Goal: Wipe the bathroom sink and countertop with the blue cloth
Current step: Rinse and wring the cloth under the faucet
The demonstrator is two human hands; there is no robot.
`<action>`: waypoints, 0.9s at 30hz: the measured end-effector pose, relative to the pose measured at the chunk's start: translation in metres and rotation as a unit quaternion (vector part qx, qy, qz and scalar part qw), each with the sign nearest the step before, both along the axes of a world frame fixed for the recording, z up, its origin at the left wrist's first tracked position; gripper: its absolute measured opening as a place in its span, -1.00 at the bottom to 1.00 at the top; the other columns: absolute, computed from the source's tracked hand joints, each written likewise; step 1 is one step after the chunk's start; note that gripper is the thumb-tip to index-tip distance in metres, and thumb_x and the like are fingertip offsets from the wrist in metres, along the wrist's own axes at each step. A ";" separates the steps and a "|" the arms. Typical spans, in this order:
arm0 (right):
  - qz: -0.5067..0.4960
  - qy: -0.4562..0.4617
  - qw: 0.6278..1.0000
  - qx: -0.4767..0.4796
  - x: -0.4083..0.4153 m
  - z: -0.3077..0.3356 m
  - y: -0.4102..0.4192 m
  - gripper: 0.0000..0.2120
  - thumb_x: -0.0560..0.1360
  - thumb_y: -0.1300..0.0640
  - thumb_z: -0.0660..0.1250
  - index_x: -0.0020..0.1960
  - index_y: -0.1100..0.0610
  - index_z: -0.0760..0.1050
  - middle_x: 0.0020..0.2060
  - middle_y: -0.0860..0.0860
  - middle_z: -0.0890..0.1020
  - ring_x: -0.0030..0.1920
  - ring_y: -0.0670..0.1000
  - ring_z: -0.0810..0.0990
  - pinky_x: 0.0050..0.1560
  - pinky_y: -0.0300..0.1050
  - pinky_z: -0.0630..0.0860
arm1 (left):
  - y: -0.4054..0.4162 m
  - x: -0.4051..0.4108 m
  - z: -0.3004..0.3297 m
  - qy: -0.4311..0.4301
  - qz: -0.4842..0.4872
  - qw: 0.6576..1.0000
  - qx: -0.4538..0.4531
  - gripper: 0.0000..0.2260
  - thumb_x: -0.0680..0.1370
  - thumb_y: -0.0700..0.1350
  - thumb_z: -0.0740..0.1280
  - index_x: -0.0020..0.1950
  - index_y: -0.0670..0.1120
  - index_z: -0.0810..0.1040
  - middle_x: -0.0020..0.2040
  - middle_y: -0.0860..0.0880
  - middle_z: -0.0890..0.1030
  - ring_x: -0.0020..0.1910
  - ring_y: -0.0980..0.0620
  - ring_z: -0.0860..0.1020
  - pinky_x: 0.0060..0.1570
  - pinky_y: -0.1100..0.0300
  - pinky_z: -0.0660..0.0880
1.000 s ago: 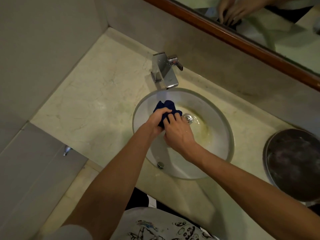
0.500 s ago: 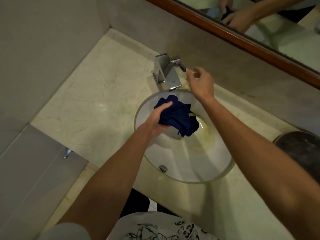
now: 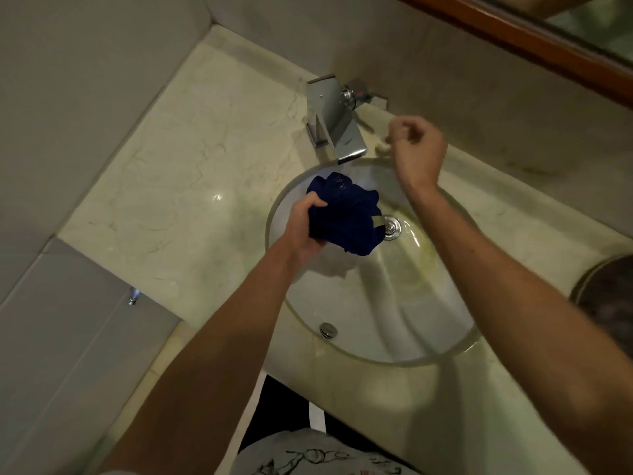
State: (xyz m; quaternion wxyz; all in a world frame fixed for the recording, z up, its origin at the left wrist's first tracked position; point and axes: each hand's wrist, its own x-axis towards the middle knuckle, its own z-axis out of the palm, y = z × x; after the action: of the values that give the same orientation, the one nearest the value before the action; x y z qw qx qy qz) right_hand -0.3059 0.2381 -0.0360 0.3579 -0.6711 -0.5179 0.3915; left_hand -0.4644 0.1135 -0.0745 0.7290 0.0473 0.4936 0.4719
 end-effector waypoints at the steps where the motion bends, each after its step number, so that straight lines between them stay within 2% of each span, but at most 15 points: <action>1: -0.044 0.025 0.998 -0.026 0.005 -0.010 -0.020 -0.73 0.48 -0.18 0.35 -0.11 0.01 0.66 -0.21 -0.01 0.72 -0.18 -0.01 0.69 -0.04 0.08 0.66 | 0.000 0.001 -0.003 -0.007 0.011 1.000 0.001 -0.68 0.49 -0.13 0.22 0.20 -0.18 0.53 0.01 -0.13 0.64 -0.02 -0.10 0.63 -0.13 0.11 0.58; 3: -0.077 0.064 0.988 -0.120 0.014 -0.036 -0.060 -0.62 0.48 -0.28 0.38 -0.14 0.05 0.62 -0.22 -0.02 0.69 -0.20 -0.05 0.64 -0.06 -0.01 0.62 | -0.001 0.006 -0.008 -0.026 0.033 0.999 0.009 -0.62 0.48 -0.10 0.23 0.26 -0.18 0.51 0.11 -0.16 0.61 0.05 -0.14 0.60 -0.03 0.06 0.57; 5: -0.041 0.142 0.956 -0.254 0.019 -0.056 -0.085 -0.47 0.41 -0.48 0.32 -0.01 -0.03 0.63 -0.09 -0.07 0.72 -0.07 -0.04 0.69 0.09 0.05 0.63 | 0.000 0.011 -0.012 -0.045 0.057 0.997 0.027 -0.62 0.50 -0.10 0.21 0.29 -0.17 0.51 0.16 -0.18 0.58 0.08 -0.16 0.59 0.05 0.01 0.55; 7: 0.030 0.299 0.881 -0.366 0.019 -0.064 -0.095 -0.33 0.40 -0.57 0.21 0.20 -0.10 0.62 0.10 -0.02 0.73 0.13 0.09 0.70 0.24 0.20 0.58 | 0.000 0.016 -0.013 -0.055 0.064 0.996 0.033 -0.64 0.52 -0.10 0.18 0.26 -0.16 0.53 0.14 -0.17 0.60 0.07 -0.16 0.60 0.06 0.01 0.54; 9: 0.048 0.446 0.797 -0.404 0.017 -0.062 -0.098 -0.26 0.46 -0.50 0.19 0.34 0.04 0.56 0.21 0.12 0.69 0.25 0.18 0.64 0.31 0.21 0.53 | -0.001 0.019 -0.014 -0.058 0.070 0.995 0.028 -0.65 0.53 -0.10 0.16 0.24 -0.15 0.55 0.12 -0.15 0.63 0.05 -0.15 0.61 0.01 0.04 0.57; 10: 0.049 0.466 0.788 -0.399 0.017 -0.060 -0.098 -0.28 0.50 -0.42 0.24 0.39 0.11 0.52 0.25 0.16 0.66 0.28 0.18 0.63 0.34 0.19 0.52 | -0.002 0.018 -0.014 -0.059 0.079 0.995 0.025 -0.64 0.53 -0.09 0.16 0.25 -0.15 0.56 0.11 -0.15 0.63 0.04 -0.14 0.62 -0.01 0.05 0.57; 12: 0.041 0.438 0.823 -0.360 0.015 -0.059 -0.092 -0.45 0.56 -0.18 0.38 0.41 0.15 0.50 0.23 0.15 0.67 0.25 0.14 0.65 0.37 0.14 0.51 | -0.003 0.012 -0.016 -0.048 0.100 0.994 0.017 -0.63 0.53 -0.05 0.19 0.26 -0.15 0.57 0.14 -0.15 0.64 0.04 -0.13 0.63 -0.02 0.07 0.57; 14: -0.001 0.384 0.871 -0.305 0.017 -0.058 -0.082 -0.57 0.52 0.04 0.50 0.33 0.17 0.55 0.15 0.12 0.71 0.16 0.11 0.70 0.30 0.17 0.57 | -0.004 0.007 -0.020 -0.003 0.108 0.994 -0.011 -0.63 0.51 -0.03 0.23 0.24 -0.14 0.58 0.14 -0.14 0.65 0.04 -0.11 0.63 -0.04 0.10 0.57; 17: -0.032 0.341 0.902 -0.263 0.021 -0.053 -0.071 -0.69 0.47 0.14 0.54 0.18 0.14 0.61 0.05 0.11 0.74 0.06 0.13 0.73 0.16 0.18 0.64 | -0.006 0.009 -0.033 0.084 0.076 0.991 -0.075 -0.67 0.43 -0.07 0.32 0.16 -0.13 0.56 0.07 -0.09 0.64 0.05 -0.07 0.60 -0.01 0.07 0.57; 19: -0.029 0.334 0.908 -0.253 0.021 -0.050 -0.069 -0.73 0.47 0.15 0.53 0.14 0.13 0.62 0.04 0.12 0.74 0.06 0.15 0.72 0.13 0.19 0.65 | -0.004 0.014 -0.040 0.166 0.023 0.983 -0.074 -0.57 0.47 -0.12 0.34 0.35 -0.09 0.53 0.24 -0.08 0.63 0.19 -0.06 0.59 0.11 0.07 0.59; 21: -0.019 0.325 0.914 -0.243 0.018 -0.048 -0.070 -0.72 0.46 0.17 0.54 0.15 0.13 0.62 0.04 0.12 0.74 0.06 0.16 0.72 0.10 0.19 0.66 | -0.002 0.018 -0.041 0.290 -0.049 0.956 -0.020 -0.37 0.48 -0.22 0.39 0.55 0.00 0.35 0.45 -0.03 0.48 0.35 0.02 0.49 0.12 0.24 0.55; 23: -0.020 0.287 0.926 -0.243 0.012 -0.047 -0.072 -0.66 0.43 0.16 0.56 0.18 0.16 0.62 0.03 0.12 0.74 0.03 0.14 0.73 0.09 0.20 0.66 | 0.001 0.025 -0.034 0.359 -0.110 0.924 0.073 -0.27 0.47 -0.32 0.39 0.60 0.00 0.25 0.53 0.00 0.35 0.42 0.11 0.38 0.05 0.48 0.47; 25: -0.025 0.243 0.940 -0.239 0.005 -0.045 -0.072 -0.63 0.42 0.15 0.57 0.19 0.18 0.61 0.00 0.11 0.75 -0.01 0.11 0.74 0.12 0.20 0.65 | 0.003 0.033 -0.022 0.319 -0.147 0.924 0.154 -0.28 0.45 -0.34 0.36 0.58 -0.04 0.26 0.48 -0.01 0.40 0.36 0.19 0.43 0.08 0.49 0.44; 27: -0.013 0.243 0.940 -0.241 0.001 -0.042 -0.073 -0.67 0.47 0.11 0.51 0.20 0.19 0.62 0.02 0.13 0.74 0.04 0.13 0.73 0.20 0.21 0.61 | 0.007 0.037 -0.017 0.264 -0.167 0.932 0.184 -0.32 0.46 -0.26 0.39 0.55 -0.01 0.28 0.39 -0.03 0.48 0.28 0.19 0.51 0.13 0.35 0.50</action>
State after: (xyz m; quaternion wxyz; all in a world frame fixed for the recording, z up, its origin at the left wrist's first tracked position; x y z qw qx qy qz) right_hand -0.3050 0.1653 -0.0778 0.3061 -0.6284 -0.2962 0.6509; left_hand -0.4274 0.1207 -0.0916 0.6193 0.3855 0.5573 0.3966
